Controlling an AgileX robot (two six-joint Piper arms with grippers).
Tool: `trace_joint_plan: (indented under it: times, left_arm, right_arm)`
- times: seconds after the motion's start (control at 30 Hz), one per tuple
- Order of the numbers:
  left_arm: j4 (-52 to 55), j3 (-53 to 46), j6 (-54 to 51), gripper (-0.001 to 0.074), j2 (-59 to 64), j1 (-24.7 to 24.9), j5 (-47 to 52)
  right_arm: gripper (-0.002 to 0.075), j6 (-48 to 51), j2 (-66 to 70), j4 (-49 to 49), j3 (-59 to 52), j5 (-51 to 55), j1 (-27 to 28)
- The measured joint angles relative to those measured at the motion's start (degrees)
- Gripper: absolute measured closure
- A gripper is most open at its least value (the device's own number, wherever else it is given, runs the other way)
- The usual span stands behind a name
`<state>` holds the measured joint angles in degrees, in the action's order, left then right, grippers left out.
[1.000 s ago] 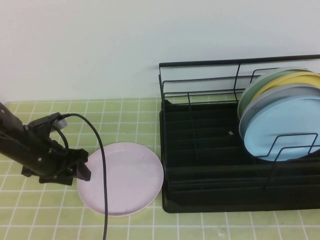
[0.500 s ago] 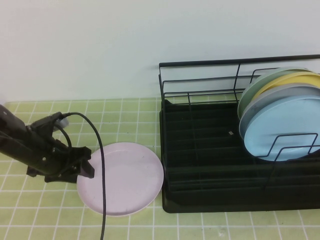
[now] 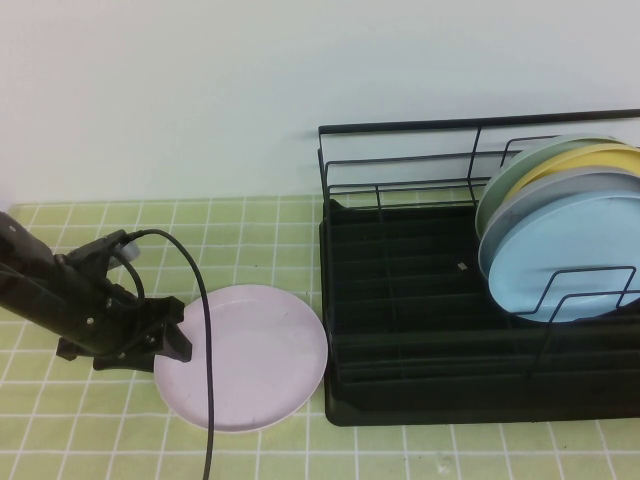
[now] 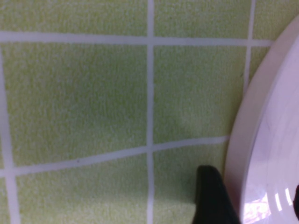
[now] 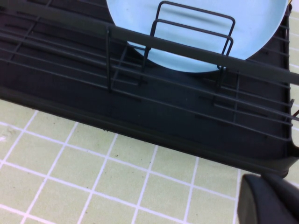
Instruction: Place plate on rack
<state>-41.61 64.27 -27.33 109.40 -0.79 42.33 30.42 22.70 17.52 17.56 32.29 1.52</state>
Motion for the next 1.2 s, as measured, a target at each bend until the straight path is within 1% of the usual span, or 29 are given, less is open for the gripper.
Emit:
trace_joint_plan:
  times: [0.07,0.1,0.3,0.33,0.6,0.8,1.1,1.2]
  left_arm:
    - [0.00,0.00,0.00,0.0414,0.00,0.00,0.00]
    - [0.00,0.00,0.00,0.0450,0.00,0.00,-0.22]
    - [0.12,0.00,0.00,0.0722,0.00,0.00,-2.07]
    - [0.26,0.00,-0.10,0.0734,0.00,0.00,-2.39]
    - [0.01,0.00,-0.23,0.0734,-1.27,0.00,-1.60]
    - [0.42,0.68,-0.63,0.0735,-6.75,-0.12,-1.71]
    - [1.01,1.13,-1.54,0.0734,-20.49,-2.41,-1.43]
    - [-2.93,1.13,-2.31,0.0734,-26.21,-2.02,-2.90]
  right_arm:
    - [0.0729,0.00,0.00,0.00,0.00,0.00,0.00]
    - [0.0729,0.00,0.00,0.00,0.00,0.00,0.00]
    - [0.0729,0.00,0.00,0.00,0.00,0.00,0.00]
    - [0.0729,0.00,0.00,0.00,0.00,0.00,0.00]
    - [0.0729,0.00,0.00,0.09,0.00,0.00,0.00]
    - [0.0729,0.00,0.00,0.09,0.00,0.00,0.00]
    - [0.0729,0.00,0.00,0.13,0.00,0.00,0.00]
    - [0.0729,0.00,0.00,1.25,0.00,-0.46,-0.10]
